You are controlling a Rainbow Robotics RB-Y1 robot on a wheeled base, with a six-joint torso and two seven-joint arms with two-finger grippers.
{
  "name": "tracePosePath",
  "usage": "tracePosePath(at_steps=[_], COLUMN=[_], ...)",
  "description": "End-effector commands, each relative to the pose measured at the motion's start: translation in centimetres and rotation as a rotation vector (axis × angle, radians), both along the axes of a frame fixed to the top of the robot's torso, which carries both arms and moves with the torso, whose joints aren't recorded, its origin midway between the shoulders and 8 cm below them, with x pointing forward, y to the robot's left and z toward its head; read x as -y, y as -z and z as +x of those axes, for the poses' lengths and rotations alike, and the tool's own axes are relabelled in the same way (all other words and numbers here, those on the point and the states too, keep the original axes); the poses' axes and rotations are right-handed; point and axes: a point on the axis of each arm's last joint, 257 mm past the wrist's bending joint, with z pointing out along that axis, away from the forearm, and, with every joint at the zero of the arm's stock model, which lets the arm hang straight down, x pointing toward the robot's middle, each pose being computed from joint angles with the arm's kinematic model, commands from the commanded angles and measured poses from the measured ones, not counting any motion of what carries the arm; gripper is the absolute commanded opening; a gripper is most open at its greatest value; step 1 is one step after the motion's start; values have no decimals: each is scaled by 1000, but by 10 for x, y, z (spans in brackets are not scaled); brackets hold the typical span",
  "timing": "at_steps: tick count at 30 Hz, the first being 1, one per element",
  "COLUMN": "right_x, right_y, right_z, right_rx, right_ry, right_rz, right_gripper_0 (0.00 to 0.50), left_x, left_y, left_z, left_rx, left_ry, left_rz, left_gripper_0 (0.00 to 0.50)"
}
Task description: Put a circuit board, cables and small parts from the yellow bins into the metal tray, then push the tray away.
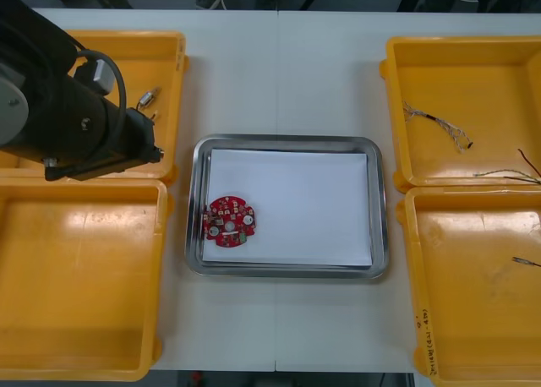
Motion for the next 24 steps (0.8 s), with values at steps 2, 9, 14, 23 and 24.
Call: tracePosePath(at_steps=[2, 9, 14, 23, 24], right_x=[5, -12, -39, -99, -107], right_y=[-13, -19, -22, -24, -23], right_z=[5, 11, 20, 30, 32], right_rx=[22, 36, 44, 47, 45], right_ry=[-46, -113, -202, -390, -412], right_rz=[-68, -67, -74, -92, -87], right_gripper_0=[0, 0, 0, 0, 0], left_x=[-38, -59, -71, -74, -73], left_y=[-34, -42, -40, -43, -42], left_z=[28, 62, 75, 107, 110], left_rx=[6, -35, -55, -36, -41], left_ry=[-130, -257, -338, -453, -462], left_rz=[21, -46, -80, -204, -215], left_gripper_0=[500, 500, 500, 500, 500])
